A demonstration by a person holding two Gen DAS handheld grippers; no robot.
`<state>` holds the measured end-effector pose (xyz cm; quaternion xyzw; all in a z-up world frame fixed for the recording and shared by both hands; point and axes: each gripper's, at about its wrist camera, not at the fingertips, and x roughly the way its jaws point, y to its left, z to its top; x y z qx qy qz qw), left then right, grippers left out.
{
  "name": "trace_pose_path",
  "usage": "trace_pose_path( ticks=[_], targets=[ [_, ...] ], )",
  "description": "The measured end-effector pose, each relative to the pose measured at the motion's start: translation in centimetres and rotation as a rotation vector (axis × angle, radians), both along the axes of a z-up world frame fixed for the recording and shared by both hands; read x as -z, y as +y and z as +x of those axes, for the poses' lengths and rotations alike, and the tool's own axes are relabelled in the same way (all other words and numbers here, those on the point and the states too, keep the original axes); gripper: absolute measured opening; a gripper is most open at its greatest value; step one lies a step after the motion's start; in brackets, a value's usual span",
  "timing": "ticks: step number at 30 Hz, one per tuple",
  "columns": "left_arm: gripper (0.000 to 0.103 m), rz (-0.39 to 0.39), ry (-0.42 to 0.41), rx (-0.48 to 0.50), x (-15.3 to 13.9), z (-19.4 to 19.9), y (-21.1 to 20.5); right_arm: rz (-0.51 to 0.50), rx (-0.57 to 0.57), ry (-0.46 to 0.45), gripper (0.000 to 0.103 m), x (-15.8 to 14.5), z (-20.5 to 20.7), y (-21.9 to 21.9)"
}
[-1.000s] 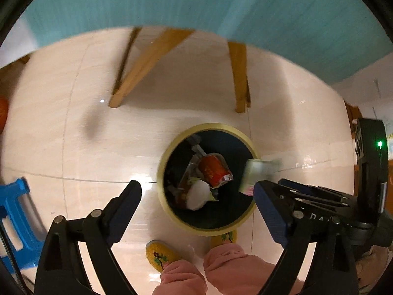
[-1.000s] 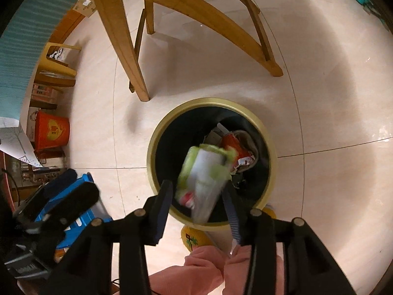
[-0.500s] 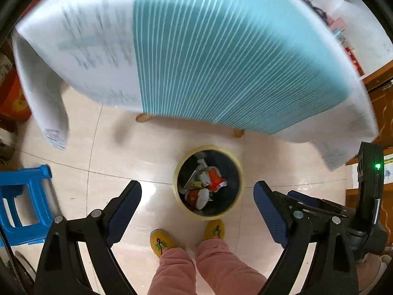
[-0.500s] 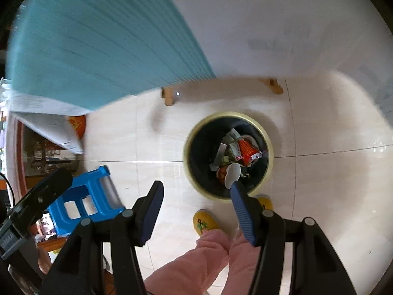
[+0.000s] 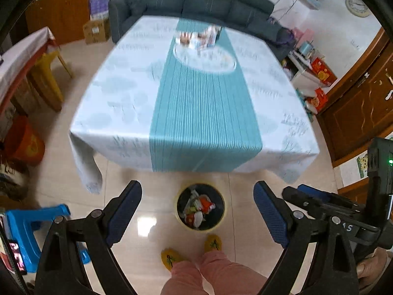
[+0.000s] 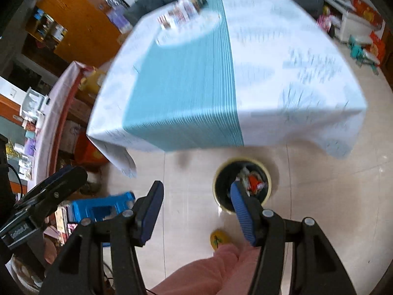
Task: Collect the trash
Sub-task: 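Raise both tools and move back toward the table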
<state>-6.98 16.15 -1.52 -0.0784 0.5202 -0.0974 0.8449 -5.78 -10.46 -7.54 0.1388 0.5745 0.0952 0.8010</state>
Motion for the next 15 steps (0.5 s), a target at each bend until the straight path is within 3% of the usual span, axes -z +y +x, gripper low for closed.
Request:
trace_pose_path(
  ticks=[6, 15],
  targets=[
    [0.091, -0.01, -0.074, -0.022, -4.3, 0.9, 1.1, -0.011, 0.017, -0.131, 0.057, -5.4, 0.5, 0.0],
    [0.091, 0.035, -0.154, 0.017, -8.5, 4.0, 0.0, -0.03, 0.022, -0.259, 0.057, -10.4, 2.7, 0.2]
  ],
)
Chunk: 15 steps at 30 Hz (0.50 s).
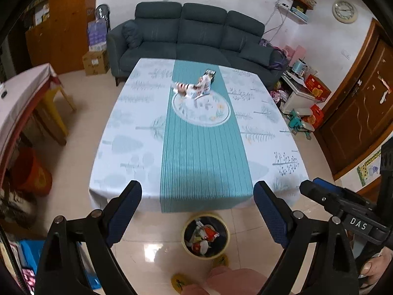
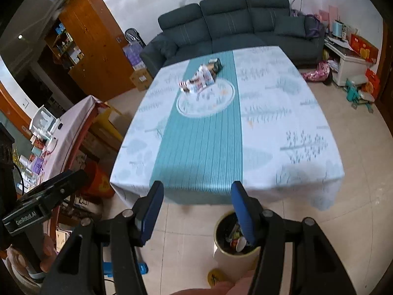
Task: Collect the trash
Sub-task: 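Raise both tools and move back toward the table, then grasp the crumpled white-and-red wrapper with the left tool while the right grasps the green-and-kraft box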
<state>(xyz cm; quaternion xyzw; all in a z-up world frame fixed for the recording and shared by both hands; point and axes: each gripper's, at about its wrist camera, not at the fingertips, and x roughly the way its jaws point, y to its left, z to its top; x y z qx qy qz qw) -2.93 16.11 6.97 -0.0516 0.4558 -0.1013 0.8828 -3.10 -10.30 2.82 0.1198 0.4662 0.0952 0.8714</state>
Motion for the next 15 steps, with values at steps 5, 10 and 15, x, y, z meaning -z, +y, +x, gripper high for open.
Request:
trace_pose_path(
  ticks=[5, 10, 15],
  targets=[
    [0.091, 0.048, -0.017, 0.033, -1.4, 3.4, -1.9, -0.006, -0.028, -0.033, 0.057, -2.0, 2.9, -0.1],
    [0.091, 0.083, 0.01, 0.026, -1.4, 9.3, -3.9, -0.001, -0.042, -0.059, 0.057, -3.4, 7.7, -0.9],
    [0.091, 0.122, 0.04, -0.008, -0.3, 17.2, -6.3, 0.024, -0.097, -0.068, 0.057, -4.0, 15.1, -2.4]
  ],
)
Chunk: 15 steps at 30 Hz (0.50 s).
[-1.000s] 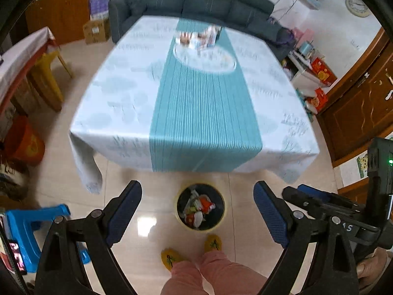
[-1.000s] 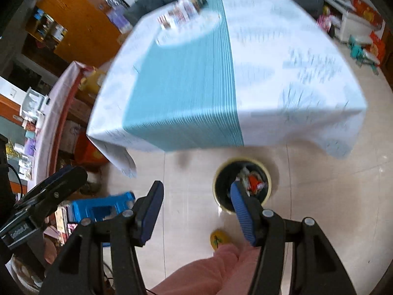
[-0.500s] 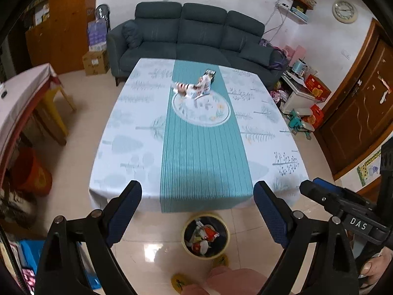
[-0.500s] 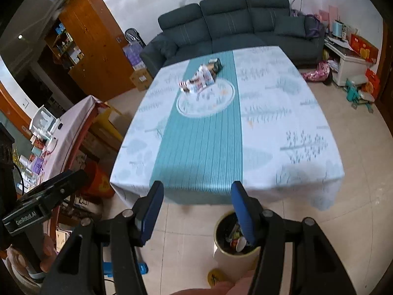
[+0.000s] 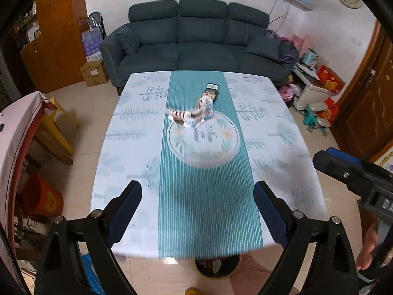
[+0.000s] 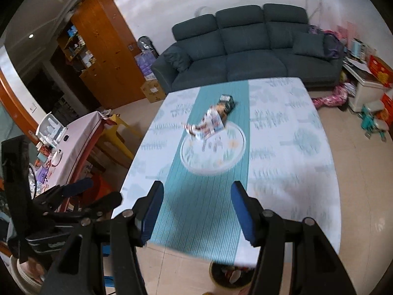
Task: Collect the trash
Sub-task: 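Grasp the crumpled white-and-red wrapper with the left tool while the right grasps the green-and-kraft box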
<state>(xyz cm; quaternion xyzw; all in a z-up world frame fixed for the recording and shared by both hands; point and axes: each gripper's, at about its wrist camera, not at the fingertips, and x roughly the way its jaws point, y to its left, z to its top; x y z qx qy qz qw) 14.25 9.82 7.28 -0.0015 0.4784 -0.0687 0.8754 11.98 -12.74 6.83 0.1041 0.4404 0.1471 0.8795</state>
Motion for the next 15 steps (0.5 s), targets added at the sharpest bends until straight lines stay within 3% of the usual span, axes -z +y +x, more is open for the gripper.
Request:
trace_pose_path(
  ticks=[10, 15],
  targets=[
    [0.09, 0.082, 0.138, -0.033, 6.9, 17.7, -5.7, 0.022, -0.105, 0.121, 0.057, 3.9, 16.7, -4.2],
    [0.078, 0.131, 0.221, -0.034, 11.3, 24.0, -7.0, 0.035, -0.137, 0.192, 0.057, 7.8, 24.0, -5.7]
  ],
)
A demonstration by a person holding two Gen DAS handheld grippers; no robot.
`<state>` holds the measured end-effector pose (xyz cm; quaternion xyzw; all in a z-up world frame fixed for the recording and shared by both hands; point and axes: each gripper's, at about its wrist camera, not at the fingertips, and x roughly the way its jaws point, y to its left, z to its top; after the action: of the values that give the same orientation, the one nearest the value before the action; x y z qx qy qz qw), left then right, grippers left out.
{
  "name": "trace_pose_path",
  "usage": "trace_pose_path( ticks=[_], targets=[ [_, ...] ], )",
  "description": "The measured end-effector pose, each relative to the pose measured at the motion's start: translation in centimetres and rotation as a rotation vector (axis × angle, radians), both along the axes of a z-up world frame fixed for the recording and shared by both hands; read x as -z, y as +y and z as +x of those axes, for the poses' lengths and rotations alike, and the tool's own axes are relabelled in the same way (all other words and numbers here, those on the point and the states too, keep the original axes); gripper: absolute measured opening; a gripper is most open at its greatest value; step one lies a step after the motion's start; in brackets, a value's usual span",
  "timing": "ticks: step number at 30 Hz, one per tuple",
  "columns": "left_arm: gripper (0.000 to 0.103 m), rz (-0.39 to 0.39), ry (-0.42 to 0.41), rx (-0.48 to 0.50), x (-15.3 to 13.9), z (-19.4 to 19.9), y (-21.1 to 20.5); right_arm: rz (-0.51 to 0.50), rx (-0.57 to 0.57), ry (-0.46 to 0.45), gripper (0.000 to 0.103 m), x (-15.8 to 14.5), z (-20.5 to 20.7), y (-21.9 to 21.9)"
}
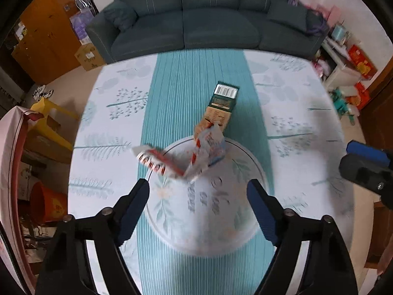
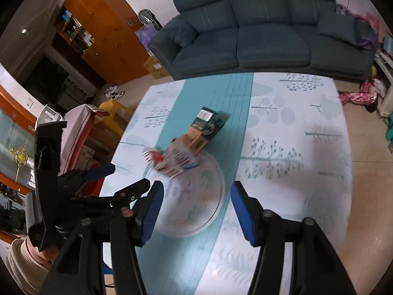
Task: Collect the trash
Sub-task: 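Grasp the crumpled white-and-red wrapper with the left tool while the right grasps the green-and-kraft box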
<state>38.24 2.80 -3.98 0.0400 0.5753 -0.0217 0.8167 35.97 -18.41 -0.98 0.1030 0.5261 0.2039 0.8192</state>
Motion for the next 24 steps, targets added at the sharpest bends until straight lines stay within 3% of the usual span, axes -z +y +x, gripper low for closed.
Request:
trace_pose_path(
  ticks=[4, 5, 8, 11, 15, 24],
  targets=[
    [0.077, 0.006, 0.077, -0.025, 3.4, 3.2, 0.0, 0.019, -0.008, 0.057, 0.057, 2.8, 4.1, -0.6],
    [0.073, 0.004, 0.094, -0.03, 4.1, 3.7, 0.1, 0.029, -0.008, 0.078, 0.057, 3.6, 5.1, -0.6],
    [0.057, -0.008, 0.146, -0.043, 6.2, 5.1, 0.3, 0.053, -0.016, 0.124, 0.057, 5.3, 7.1, -0.4],
    [0.032, -0.046, 0.183, -0.065, 7.5, 5.7, 0.5, 0.062, -0.03, 0.149, 0.057, 6.3, 8.5, 0.0],
    [0.009, -0.094, 0.184, -0.119, 7.9, 5.3, 1.1, 0.077, -0.04, 0.175, 0.057, 7.3, 10.0, 0.6],
    [0.006, -0.209, 0.132, -0.296, 6.5, 2.0, 4.3, 0.116, -0.029, 0.243, 0.057, 9.0, 12.9, 3.8]
  ],
)
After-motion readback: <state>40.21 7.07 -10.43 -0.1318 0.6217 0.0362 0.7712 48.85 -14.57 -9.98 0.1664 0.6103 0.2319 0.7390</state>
